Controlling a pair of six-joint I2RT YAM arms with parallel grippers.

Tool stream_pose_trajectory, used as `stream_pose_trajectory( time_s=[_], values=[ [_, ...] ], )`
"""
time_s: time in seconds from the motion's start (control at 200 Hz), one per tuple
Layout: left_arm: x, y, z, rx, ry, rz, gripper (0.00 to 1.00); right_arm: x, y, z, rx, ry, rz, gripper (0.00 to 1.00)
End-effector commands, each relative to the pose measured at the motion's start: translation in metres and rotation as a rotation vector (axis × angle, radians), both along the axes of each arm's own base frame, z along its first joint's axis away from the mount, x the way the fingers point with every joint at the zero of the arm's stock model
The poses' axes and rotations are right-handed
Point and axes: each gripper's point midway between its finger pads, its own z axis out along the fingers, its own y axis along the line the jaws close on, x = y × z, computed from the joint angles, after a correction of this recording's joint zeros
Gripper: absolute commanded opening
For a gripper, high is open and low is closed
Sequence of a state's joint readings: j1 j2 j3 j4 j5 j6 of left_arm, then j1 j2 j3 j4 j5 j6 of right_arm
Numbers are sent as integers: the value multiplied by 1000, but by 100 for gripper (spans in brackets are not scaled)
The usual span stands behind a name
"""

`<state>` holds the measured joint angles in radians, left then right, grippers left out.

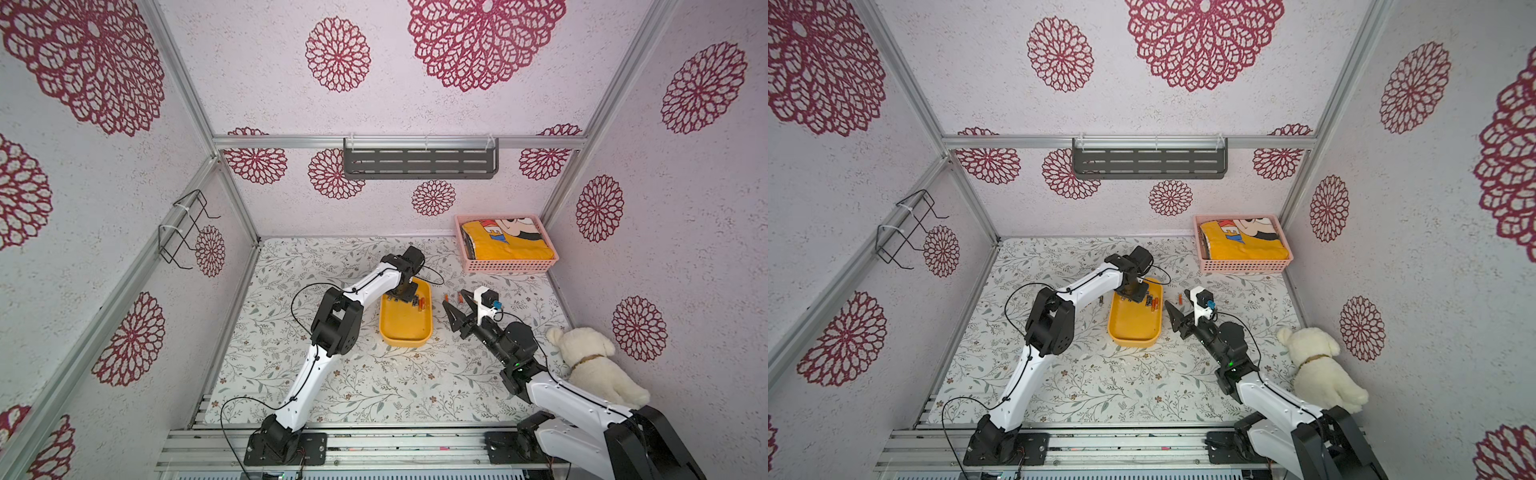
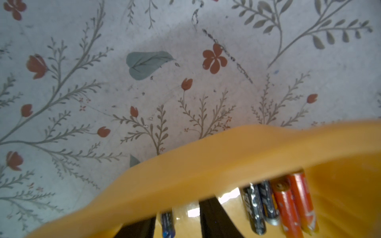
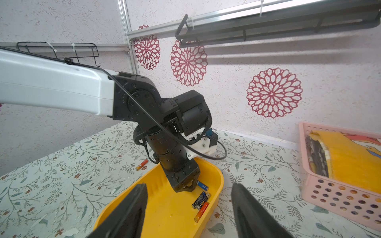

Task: Take the batteries out of the storage box
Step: Pick up the battery from the storage box, then place the battery at the center of the board.

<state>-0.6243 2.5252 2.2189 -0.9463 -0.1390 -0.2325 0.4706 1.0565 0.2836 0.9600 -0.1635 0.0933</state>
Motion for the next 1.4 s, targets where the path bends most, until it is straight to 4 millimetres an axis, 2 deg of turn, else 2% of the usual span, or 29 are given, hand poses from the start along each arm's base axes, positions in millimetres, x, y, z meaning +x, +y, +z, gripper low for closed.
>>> stream_pose_trajectory(
  time_s=[0.0,0.095,0.165,0.23,0.32,0.515,0.655,0.871,1.026,1.151,1.226,1.251,1.261,1.291,1.391],
  values=[
    [-5,4,-24,10,45,14,30,-1,-4,17,6,-64,-26,71],
    [-6,5,-25,7,51,24,25,-2,-6,16,2,-68,-35,71],
    [-7,4,-26,1,55,30,15,-2,-9,17,2,-69,-49,72],
    [-7,4,-26,-3,57,37,13,-2,-10,17,3,-72,-56,72],
    [-8,3,-23,-11,59,43,0,-2,-12,16,0,-70,-62,73],
    [-10,1,-7,-39,56,62,0,-1,-14,17,2,-72,-78,75],
    [-11,-1,27,-86,28,81,0,-2,-15,18,7,-74,-79,77],
    [-9,7,104,-171,-90,131,0,-1,-10,20,1,-73,-60,78],
    [-10,34,139,-226,-118,195,0,3,3,14,-13,-34,-6,78],
    [-11,72,150,-253,-139,258,0,6,14,8,-27,-6,23,78],
    [-11,100,151,-239,-158,292,0,13,21,3,-49,31,33,79],
    [-11,109,143,-223,-150,301,0,17,25,0,-63,51,34,78],
    [-12,113,154,-235,-171,305,0,19,26,-2,-70,61,37,78],
    [-12,124,154,-231,-177,315,0,24,30,-4,-85,88,38,78],
    [-13,158,134,-207,-154,354,0,36,46,-10,-124,173,56,77]
  ],
)
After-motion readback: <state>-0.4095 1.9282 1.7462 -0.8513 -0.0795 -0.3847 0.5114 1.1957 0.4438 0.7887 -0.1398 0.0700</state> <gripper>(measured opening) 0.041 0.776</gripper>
